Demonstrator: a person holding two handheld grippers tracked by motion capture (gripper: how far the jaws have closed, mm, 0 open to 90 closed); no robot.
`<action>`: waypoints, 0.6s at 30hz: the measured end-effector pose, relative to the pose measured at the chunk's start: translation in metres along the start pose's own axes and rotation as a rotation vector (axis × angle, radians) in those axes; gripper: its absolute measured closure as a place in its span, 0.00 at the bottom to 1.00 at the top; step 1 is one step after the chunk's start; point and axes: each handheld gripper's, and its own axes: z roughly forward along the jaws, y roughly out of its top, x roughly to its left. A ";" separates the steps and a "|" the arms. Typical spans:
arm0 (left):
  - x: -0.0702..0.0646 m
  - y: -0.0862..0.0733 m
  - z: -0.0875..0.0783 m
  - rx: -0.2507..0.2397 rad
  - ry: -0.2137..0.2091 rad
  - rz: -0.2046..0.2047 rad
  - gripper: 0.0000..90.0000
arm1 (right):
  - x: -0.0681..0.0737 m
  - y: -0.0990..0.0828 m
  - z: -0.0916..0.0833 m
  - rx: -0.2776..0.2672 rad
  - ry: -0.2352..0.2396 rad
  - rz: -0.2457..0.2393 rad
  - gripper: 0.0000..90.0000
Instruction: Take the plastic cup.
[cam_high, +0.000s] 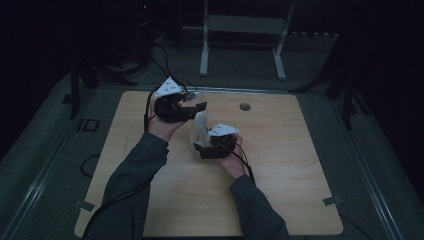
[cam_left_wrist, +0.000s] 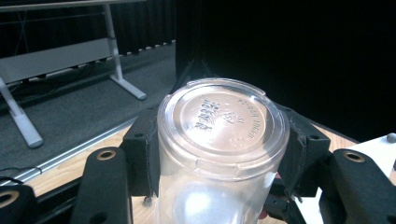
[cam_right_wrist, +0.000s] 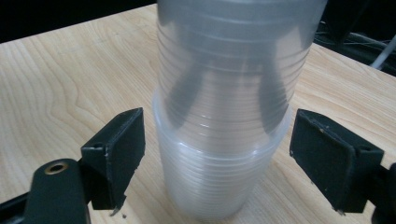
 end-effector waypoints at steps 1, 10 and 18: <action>0.000 0.001 -0.001 0.000 -0.001 0.002 0.45 | 0.001 0.000 -0.001 -0.001 -0.001 -0.001 0.18; 0.000 0.006 -0.006 -0.008 0.002 0.010 0.45 | 0.001 -0.001 -0.008 -0.005 -0.004 -0.005 0.17; -0.001 0.006 -0.011 -0.012 -0.002 0.010 0.45 | -0.003 -0.004 -0.021 -0.014 -0.010 -0.008 0.17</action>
